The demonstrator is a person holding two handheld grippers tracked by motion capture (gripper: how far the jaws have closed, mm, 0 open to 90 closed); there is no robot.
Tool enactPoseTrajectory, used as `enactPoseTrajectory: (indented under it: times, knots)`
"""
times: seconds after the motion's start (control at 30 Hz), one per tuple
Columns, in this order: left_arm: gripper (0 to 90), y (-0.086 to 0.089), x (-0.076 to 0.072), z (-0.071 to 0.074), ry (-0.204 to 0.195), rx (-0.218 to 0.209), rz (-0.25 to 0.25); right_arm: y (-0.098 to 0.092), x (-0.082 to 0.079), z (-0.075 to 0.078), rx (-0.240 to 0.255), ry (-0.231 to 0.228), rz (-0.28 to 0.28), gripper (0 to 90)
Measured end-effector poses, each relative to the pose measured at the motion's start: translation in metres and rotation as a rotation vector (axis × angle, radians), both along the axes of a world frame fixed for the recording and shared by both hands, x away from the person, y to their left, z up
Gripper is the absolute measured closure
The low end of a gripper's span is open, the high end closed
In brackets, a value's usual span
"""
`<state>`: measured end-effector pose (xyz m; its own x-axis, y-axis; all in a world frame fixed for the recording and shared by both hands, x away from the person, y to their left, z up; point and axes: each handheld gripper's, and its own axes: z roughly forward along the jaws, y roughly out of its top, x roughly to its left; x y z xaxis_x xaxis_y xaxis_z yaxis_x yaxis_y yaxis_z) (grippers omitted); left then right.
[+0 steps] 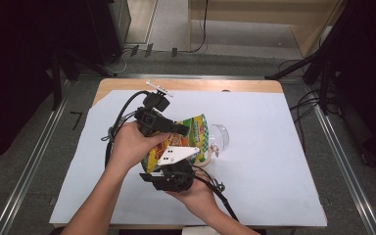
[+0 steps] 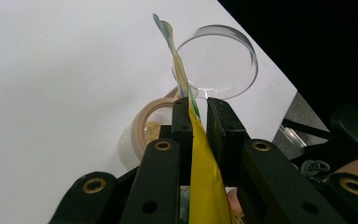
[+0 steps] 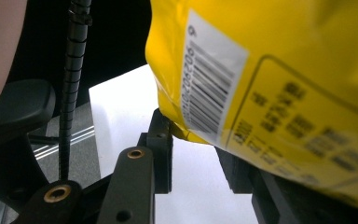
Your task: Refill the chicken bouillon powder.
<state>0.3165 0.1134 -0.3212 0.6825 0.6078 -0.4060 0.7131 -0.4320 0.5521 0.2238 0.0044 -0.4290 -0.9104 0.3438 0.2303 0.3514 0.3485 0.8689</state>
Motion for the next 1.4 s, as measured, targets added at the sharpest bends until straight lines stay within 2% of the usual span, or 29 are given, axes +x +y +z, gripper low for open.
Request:
enactPoseTrajectory:
  times: [0.63,1.4]
  knots:
    - [81.7,-0.0025,0.0022,-0.0017,0.001,0.009,0.001,-0.0006,0.0008,0.0015,-0.002,0.028,-0.012,69.2]
    - [81.1,0.0004,0.0026,0.0014,-0.013,0.002,0.008,0.0007,0.0023,0.004,-0.002,0.007,-0.011,68.7]
